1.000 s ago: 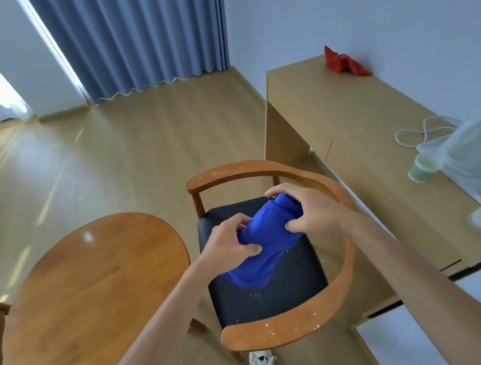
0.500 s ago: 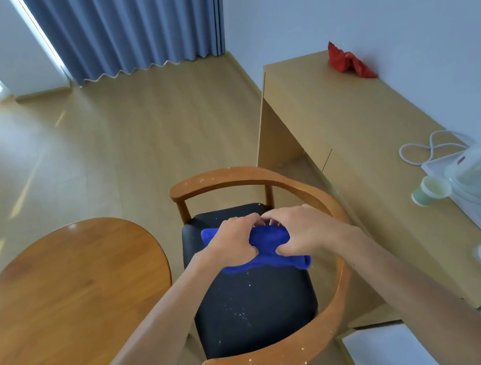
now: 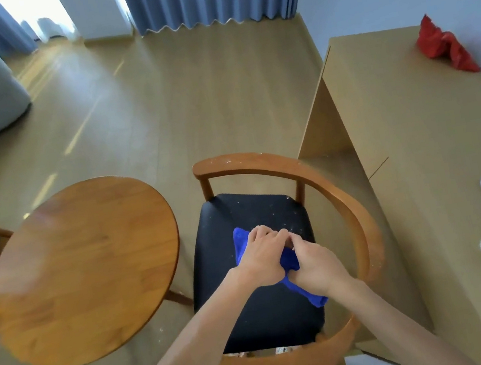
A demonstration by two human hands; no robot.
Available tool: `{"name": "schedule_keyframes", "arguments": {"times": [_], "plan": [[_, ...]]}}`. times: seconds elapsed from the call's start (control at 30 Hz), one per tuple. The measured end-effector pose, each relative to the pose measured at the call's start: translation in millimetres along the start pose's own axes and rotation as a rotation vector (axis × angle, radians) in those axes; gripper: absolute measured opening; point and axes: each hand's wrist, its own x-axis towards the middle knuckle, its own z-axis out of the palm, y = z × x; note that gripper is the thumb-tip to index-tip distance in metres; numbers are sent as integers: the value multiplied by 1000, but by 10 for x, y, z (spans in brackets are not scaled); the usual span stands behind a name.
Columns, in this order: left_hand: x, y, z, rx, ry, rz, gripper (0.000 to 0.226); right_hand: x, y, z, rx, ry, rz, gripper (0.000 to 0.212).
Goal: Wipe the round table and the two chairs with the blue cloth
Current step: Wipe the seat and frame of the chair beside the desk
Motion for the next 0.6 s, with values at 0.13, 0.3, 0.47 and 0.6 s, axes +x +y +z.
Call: {"name": "schedule_keyframes", "arguments": {"times": [0.13, 0.3, 0.47, 0.6], "plan": [[0, -208, 216, -31, 75, -148, 44, 192, 96, 169, 27, -49, 88, 27], [-87, -842, 534, -166, 172, -466, 38, 543, 185, 419, -38, -56, 245, 33], [24, -1486, 938, -228, 150, -637, 35, 1162, 166, 735, 27, -3, 313, 33], [316, -1919, 1139, -242, 154, -670, 36, 1754, 49, 1025, 99, 39, 327, 31]]}}
